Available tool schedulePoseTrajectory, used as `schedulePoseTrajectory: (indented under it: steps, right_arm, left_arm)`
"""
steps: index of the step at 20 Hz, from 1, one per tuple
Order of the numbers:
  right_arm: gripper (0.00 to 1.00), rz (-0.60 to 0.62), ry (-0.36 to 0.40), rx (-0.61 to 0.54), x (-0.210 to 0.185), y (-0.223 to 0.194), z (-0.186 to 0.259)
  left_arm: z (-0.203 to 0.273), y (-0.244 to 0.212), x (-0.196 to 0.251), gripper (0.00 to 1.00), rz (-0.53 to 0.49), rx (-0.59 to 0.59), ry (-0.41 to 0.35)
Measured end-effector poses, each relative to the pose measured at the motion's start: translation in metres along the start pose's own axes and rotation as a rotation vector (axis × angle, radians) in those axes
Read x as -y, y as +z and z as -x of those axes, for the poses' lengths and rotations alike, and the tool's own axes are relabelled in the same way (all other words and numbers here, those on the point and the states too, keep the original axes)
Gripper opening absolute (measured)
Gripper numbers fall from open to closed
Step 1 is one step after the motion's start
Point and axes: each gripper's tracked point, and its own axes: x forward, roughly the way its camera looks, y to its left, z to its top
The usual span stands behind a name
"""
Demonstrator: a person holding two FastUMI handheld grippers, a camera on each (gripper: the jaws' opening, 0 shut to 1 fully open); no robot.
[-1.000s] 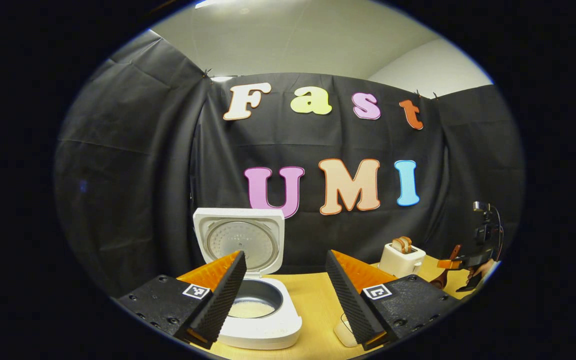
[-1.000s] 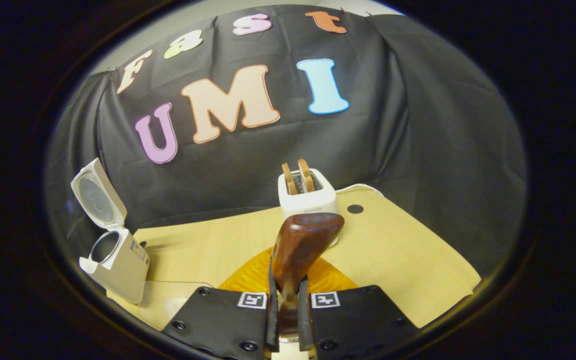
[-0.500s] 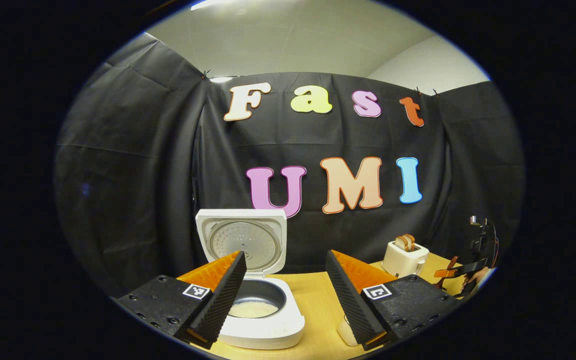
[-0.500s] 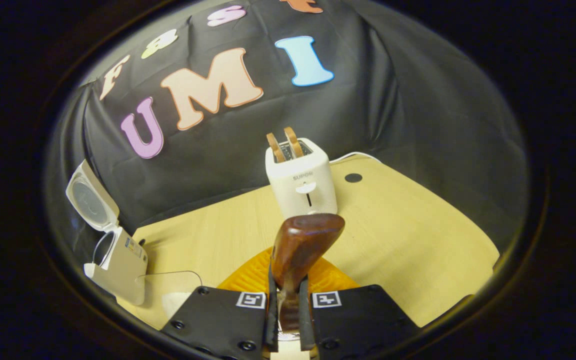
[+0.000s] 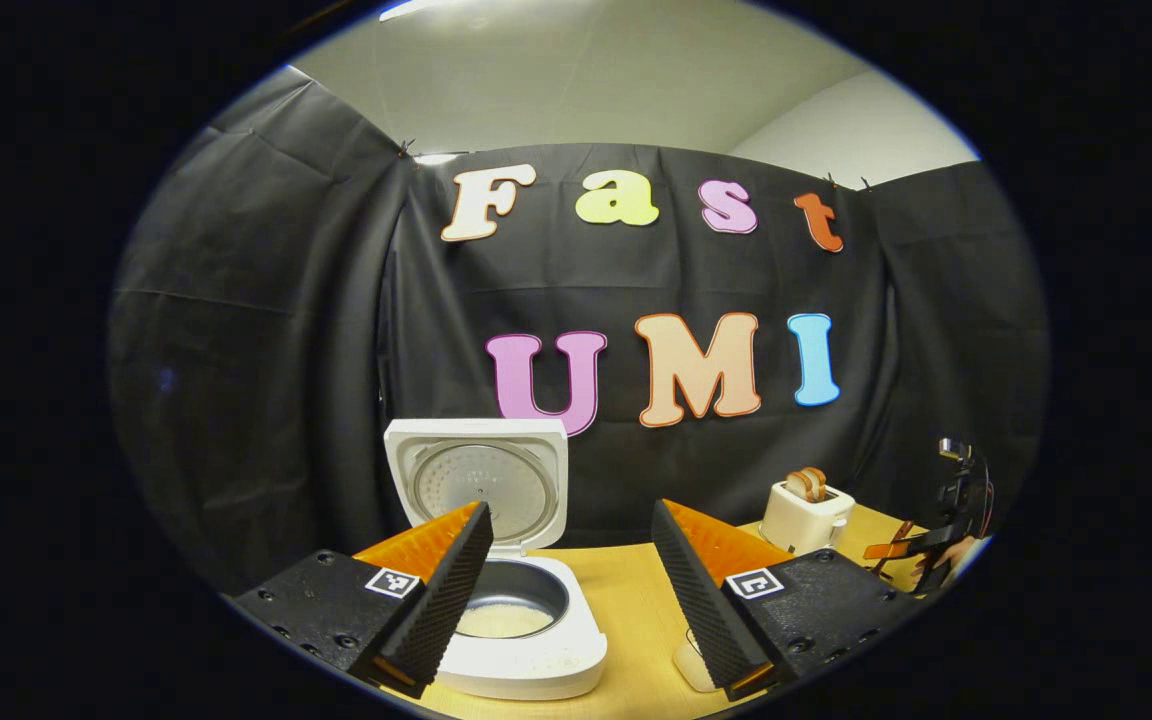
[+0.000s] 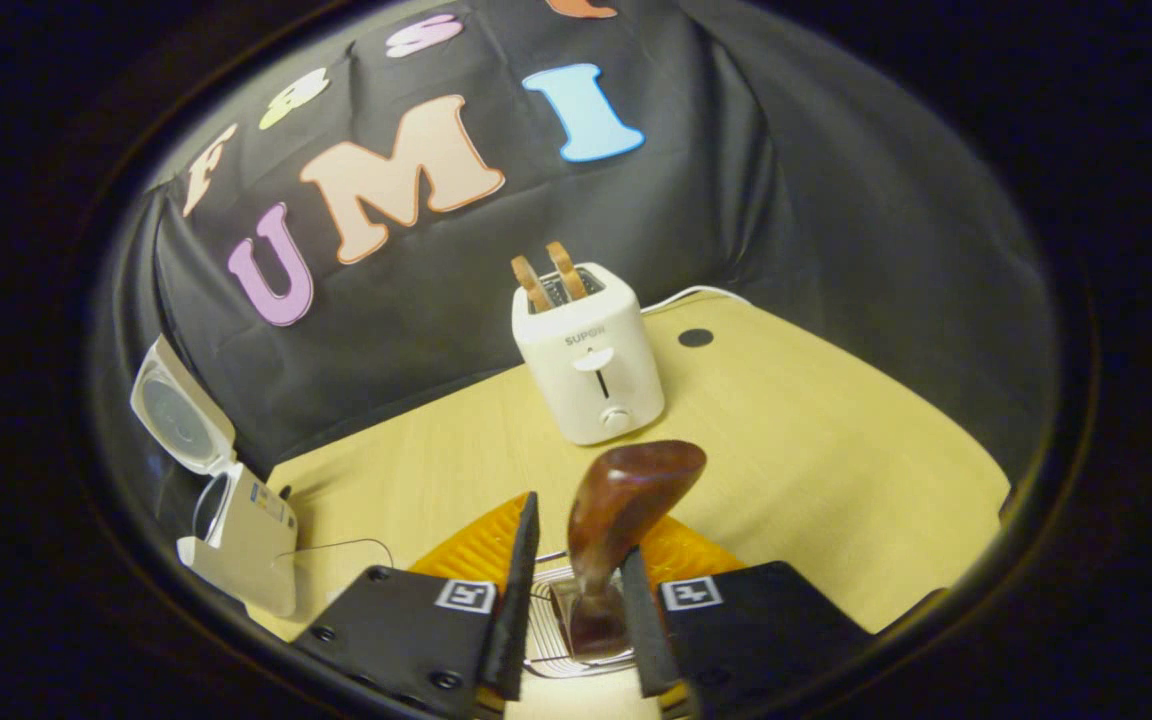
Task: Close the left gripper, press the button to open the rice cooker; take a wooden spoon from the chopstick holder with the right hand, scoop a spoonful of rice and pour it into the rice cooker, then put the wooden spoon back into the chopstick holder.
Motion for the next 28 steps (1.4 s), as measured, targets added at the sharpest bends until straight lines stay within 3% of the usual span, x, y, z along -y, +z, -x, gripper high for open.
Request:
schedulePoseTrajectory:
  steps: [4, 8, 14, 21, 28]
  right_arm:
    - [1.0, 0.068, -0.061, 0.055, 0.012, 0.022, 0.018]
    - [1.0, 0.162, -0.101, 0.157, 0.008, 0.059, 0.045]
    - [1.0, 0.258, -0.029, 0.279, -0.051, 0.099, 0.09]
    - [1.0, 0.31, 0.042, 0.32, -0.098, 0.105, 0.123]
    - [1.0, 0.366, 0.067, 0.327, -0.114, 0.096, 0.142]
  left_arm:
    - [-0.001, 0.001, -0.001, 0.95, 0.01, 0.007, -0.005]
    - [-0.001, 0.001, -0.007, 0.93, 0.019, 0.012, -0.001]
    - [-0.014, -0.001, -0.026, 0.95, 0.036, -0.008, 0.029]
    - [-0.052, 0.032, -0.064, 0.94, 0.019, 0.026, 0.056]
    - [-0.119, 0.038, -0.093, 0.92, 0.037, -0.019, 0.043]
